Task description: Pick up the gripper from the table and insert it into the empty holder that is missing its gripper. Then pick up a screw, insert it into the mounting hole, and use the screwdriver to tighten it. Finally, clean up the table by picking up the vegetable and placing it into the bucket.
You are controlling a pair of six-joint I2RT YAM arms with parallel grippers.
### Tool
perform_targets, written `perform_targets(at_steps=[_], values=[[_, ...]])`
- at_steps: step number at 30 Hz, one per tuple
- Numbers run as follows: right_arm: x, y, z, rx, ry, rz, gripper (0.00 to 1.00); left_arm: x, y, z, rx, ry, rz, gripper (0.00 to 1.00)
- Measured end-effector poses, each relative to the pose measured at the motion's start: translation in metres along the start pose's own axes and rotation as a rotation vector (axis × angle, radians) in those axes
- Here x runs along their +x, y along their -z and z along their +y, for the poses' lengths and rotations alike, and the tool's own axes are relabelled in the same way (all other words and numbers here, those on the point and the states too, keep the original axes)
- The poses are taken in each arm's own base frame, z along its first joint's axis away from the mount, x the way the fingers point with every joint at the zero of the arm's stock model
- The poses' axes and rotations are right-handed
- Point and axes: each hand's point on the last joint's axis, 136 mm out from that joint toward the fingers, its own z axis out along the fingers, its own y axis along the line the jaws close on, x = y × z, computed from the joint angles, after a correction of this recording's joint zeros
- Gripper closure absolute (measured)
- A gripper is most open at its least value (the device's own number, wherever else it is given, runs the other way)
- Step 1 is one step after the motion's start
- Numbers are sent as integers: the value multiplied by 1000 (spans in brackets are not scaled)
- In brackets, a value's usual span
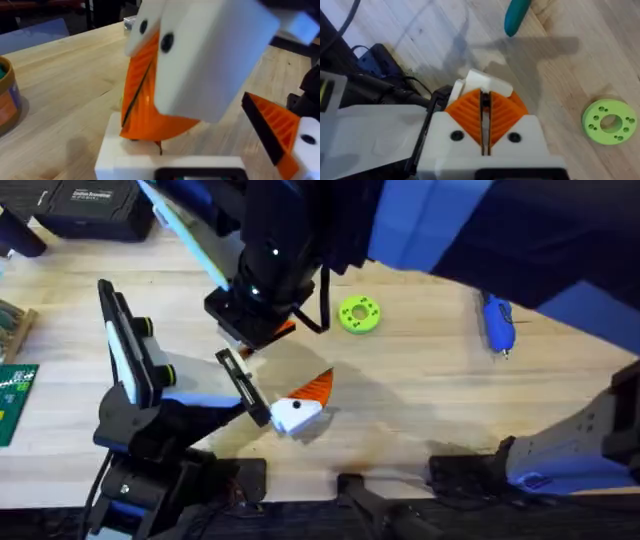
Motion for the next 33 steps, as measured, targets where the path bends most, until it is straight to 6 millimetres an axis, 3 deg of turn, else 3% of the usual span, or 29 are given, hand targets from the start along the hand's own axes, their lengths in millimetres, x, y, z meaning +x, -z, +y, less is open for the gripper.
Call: perform_targets(at_steps=[12,13,14,16,18,25,33], values=[[0,0,4,-19,-3,2,774,0,0,0,-2,0,0,15],[0,0,4,-20,-2,2,724,0,0,0,-2,0,0,15],[-1,0,-2,2,-9,-4,510,0,0,0,0,-2,0,15],[-2,1,-12,32,-18,-7,232,0,0,0,-1,-5,-1,15],[-2,3,-22,55,-33,-8,29,0,0,1,-4,-6,-1,15],[6,15,-24,33,-50,8,8,0,0,-2,12,-25,-1,15],[19,66,-57,53,-138,-50,8,0,0,-3,17,-34,-1,15]])
